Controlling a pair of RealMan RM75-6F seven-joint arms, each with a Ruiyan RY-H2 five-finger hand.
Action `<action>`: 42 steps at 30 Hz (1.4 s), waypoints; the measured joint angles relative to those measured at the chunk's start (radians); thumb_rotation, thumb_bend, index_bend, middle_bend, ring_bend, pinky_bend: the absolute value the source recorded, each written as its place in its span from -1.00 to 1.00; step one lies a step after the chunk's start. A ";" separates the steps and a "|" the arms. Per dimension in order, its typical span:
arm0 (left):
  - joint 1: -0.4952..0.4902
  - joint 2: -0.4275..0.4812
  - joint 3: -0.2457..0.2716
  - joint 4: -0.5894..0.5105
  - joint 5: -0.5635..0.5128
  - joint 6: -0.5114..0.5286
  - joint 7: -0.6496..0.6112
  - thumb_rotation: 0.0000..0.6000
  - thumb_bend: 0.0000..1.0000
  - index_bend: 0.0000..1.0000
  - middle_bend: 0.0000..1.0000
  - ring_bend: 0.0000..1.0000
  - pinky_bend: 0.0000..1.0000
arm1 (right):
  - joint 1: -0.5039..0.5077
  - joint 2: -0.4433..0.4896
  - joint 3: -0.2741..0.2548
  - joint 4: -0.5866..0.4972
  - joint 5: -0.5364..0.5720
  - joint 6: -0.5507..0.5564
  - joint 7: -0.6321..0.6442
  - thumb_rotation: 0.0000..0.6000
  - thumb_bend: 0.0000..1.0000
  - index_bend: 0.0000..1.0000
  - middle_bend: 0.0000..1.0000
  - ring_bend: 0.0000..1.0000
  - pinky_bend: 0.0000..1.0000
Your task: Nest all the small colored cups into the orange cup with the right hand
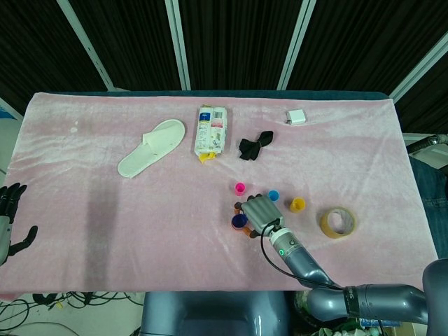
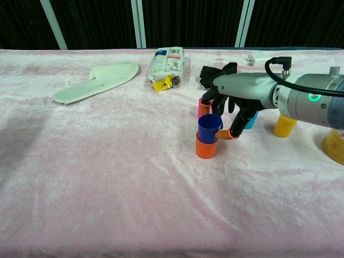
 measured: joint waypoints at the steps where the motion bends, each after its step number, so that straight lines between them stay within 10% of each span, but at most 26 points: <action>1: 0.000 0.000 0.000 0.000 0.000 0.000 0.000 1.00 -0.32 -0.85 -0.87 -1.00 -0.98 | 0.001 0.001 -0.001 -0.001 0.001 0.000 0.002 1.00 -0.22 0.15 -0.01 -0.38 -0.41; 10: 0.000 0.000 0.001 -0.002 0.000 -0.002 0.002 1.00 -0.32 -0.85 -0.87 -1.00 -0.98 | 0.015 0.012 -0.022 -0.015 0.047 0.002 -0.015 1.00 -0.52 -0.39 -0.56 -0.51 -0.42; 42: 0.004 -0.002 0.001 -0.003 -0.006 0.003 0.012 1.00 -0.32 -0.85 -0.87 -1.00 -0.99 | -0.057 0.157 -0.072 0.013 0.051 0.091 0.022 1.00 -0.53 -0.43 -0.54 -0.51 -0.42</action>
